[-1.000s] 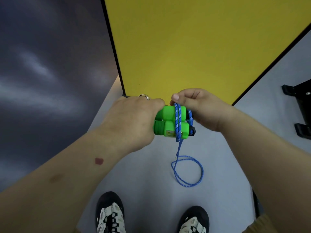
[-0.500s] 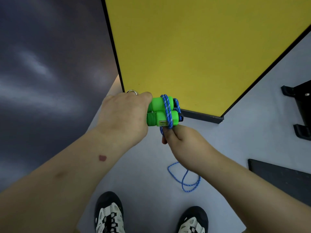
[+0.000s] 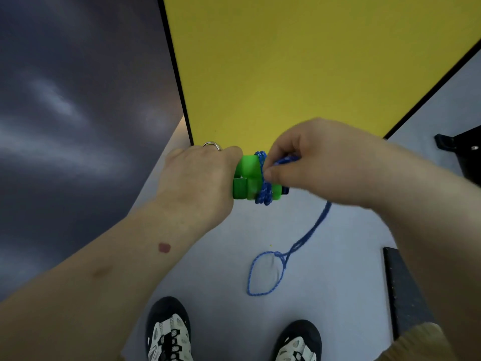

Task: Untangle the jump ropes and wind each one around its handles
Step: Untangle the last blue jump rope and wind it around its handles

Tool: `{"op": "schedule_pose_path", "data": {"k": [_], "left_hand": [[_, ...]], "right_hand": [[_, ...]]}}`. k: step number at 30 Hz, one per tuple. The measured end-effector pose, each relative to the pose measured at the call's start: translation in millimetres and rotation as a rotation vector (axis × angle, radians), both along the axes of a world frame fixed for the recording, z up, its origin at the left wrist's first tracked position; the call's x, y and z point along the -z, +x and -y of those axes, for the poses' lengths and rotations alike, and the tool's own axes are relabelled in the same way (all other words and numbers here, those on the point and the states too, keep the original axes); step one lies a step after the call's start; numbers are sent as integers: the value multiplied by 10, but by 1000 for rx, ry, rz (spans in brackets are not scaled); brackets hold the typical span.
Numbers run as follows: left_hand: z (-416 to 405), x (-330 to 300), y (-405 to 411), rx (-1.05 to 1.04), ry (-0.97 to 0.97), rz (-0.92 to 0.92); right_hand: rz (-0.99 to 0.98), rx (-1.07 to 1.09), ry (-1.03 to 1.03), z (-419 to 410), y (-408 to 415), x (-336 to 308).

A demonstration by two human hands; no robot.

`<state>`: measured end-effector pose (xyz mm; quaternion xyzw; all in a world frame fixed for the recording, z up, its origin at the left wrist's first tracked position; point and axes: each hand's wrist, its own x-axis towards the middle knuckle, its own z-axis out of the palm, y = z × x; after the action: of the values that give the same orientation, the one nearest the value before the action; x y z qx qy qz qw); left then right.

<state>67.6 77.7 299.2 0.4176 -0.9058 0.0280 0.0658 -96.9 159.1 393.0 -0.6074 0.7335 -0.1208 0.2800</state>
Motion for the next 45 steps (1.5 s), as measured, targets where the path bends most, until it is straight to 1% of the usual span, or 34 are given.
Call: {"op": "schedule_pose_path", "data": {"k": [3, 11, 13, 17, 20, 21, 24, 27, 28, 30, 34, 40, 45], "left_hand": [[-37, -19, -10, 51, 6, 4], [-64, -124, -30, 100, 5, -33], [-82, -130, -33, 119, -2, -50], [-96, -133, -31, 117, 4, -75], [-83, -157, -29, 95, 5, -104], [-71, -161, -22, 84, 1, -106], [-20, -147, 0, 52, -12, -95], [-2, -115, 5, 35, -13, -69], [1, -105, 7, 30, -14, -64], [9, -100, 9, 21, -23, -62], [31, -102, 18, -13, -22, -51], [51, -92, 28, -25, -27, -70], [34, -80, 39, -8, -50, -53]], "right_hand": [[125, 18, -94, 184, -119, 59], [348, 64, -251, 505, -234, 462], [400, 91, -228, 516, -241, 563], [584, 161, -48, 478, -228, 751], [543, 179, 47, 369, -183, 854], [572, 171, 63, 318, -141, 872], [577, 215, 66, 116, 65, 922], [387, 218, 62, 11, 172, 1034], [352, 228, 80, -5, 193, 1063], [355, 284, 104, -68, 236, 1083], [383, 297, 103, -258, 339, 921], [189, 191, 33, -370, 375, 610], [154, 129, -12, -325, 284, 307]]}}
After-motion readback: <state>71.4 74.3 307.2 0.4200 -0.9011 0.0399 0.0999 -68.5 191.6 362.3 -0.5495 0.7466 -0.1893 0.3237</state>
